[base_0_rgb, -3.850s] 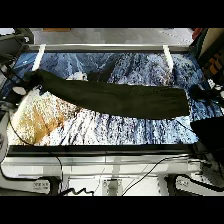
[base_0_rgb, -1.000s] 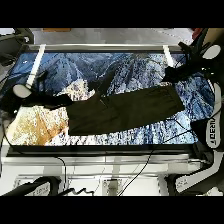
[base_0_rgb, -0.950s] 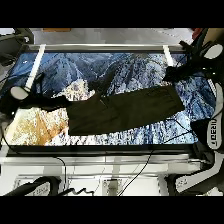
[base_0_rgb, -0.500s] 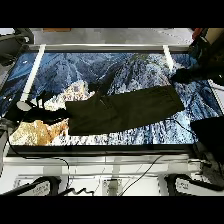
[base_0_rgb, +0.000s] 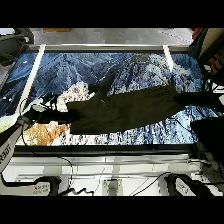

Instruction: Fold the clothes and pants, and hang the long-sleeved shirts on hangers.

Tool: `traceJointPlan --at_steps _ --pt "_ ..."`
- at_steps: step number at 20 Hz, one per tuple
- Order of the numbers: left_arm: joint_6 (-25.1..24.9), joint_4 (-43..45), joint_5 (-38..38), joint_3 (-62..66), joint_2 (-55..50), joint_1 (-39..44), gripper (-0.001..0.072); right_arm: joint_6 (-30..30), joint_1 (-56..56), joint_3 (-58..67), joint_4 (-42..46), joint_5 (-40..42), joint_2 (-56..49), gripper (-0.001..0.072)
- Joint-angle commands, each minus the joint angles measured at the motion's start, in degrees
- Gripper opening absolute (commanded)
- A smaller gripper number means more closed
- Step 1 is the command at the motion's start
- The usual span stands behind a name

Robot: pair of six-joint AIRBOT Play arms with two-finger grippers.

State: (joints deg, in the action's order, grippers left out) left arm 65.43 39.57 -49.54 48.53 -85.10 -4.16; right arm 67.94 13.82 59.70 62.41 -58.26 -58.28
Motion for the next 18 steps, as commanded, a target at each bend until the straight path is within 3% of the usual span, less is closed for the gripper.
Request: traceJointPlan --at_steps 1,4,9,13,18 --pt "-1.4 -3.9 2.7 0.4 -0.8 3.2 0.0015 0.1 0.0 -1.8 -9.0 7.7 -0.8 0.0037" --pt "-2.1 -0.4 -0.4 3.2 1.7 3.6 0.0015 0.1 -0.6 -1.8 -20.6 12.9 -1.8 0.0037" --pt "-2.0 14.5 -11.8 11.4 14.2 3.8 0.0015 0.7 -11.6 -1.8 -20.4 17.8 -5.8 0.0036" --pt "-2.1 14.9 -13.7 14.3 25.5 3.8 0.0014 5.1 -27.5 -1.4 -20.5 27.1 -14.5 0.0036" --pt "-2.9 15.3 -13.7 14.4 33.4 3.8 0.0015 11.8 -45.4 4.7 -21.2 29.7 -28.5 0.0036"
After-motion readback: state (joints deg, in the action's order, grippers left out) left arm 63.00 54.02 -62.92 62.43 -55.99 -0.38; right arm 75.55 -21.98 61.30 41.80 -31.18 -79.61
